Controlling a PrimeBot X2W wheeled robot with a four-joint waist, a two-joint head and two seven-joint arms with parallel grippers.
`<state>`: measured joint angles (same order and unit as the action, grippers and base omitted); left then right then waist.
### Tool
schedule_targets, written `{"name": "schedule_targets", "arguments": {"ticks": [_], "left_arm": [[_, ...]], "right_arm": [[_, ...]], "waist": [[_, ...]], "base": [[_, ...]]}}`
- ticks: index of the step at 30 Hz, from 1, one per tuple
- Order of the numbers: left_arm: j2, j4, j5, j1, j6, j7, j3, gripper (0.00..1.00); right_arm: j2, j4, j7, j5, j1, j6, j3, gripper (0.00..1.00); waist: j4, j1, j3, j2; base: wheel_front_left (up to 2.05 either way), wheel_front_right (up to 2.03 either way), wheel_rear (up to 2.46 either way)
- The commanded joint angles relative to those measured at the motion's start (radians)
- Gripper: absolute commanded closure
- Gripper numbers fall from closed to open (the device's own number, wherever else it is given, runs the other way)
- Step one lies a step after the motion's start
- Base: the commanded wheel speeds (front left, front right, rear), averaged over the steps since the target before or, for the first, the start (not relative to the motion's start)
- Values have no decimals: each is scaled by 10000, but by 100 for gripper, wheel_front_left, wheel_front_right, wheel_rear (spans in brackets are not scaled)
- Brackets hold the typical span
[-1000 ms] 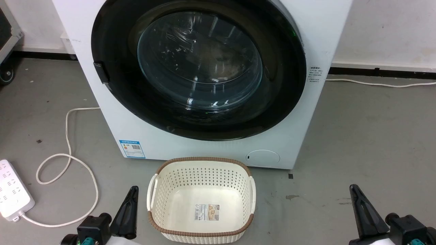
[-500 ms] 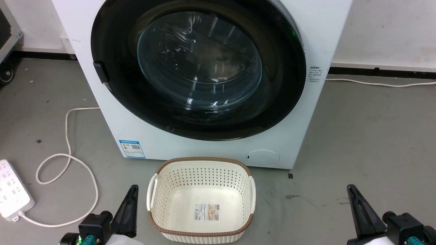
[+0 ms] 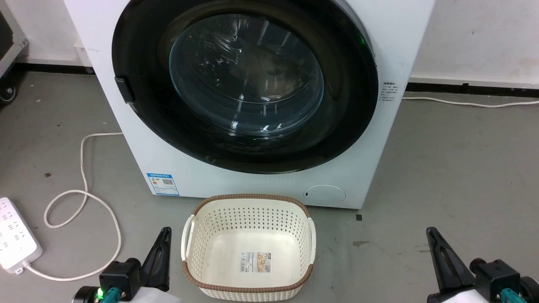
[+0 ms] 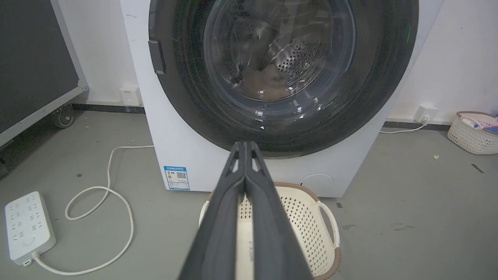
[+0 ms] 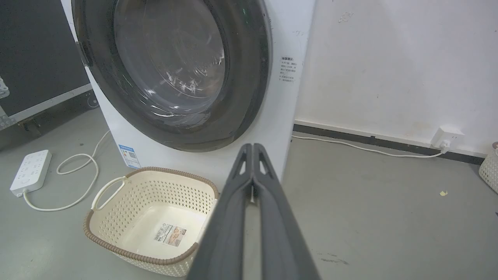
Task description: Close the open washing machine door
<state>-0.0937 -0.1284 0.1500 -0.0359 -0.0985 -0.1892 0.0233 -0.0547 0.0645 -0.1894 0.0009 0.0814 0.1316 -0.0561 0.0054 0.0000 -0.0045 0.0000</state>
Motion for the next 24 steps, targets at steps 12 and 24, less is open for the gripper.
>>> {"name": "schedule_targets", "arguments": {"ticks": [12, 24], "left_arm": [[81, 225, -283, 130, 188, 275, -41, 100], [134, 386, -468, 165, 309, 520, -70, 100]], "right_arm": [[15, -144, 274, -3, -256, -3, 97, 100], [20, -220, 520, -4, -341, -4, 167, 100]], "waist": [[-7, 0, 6, 0], [-14, 0, 12, 0]], "base": [[0, 0, 0], [0, 0, 0]]}}
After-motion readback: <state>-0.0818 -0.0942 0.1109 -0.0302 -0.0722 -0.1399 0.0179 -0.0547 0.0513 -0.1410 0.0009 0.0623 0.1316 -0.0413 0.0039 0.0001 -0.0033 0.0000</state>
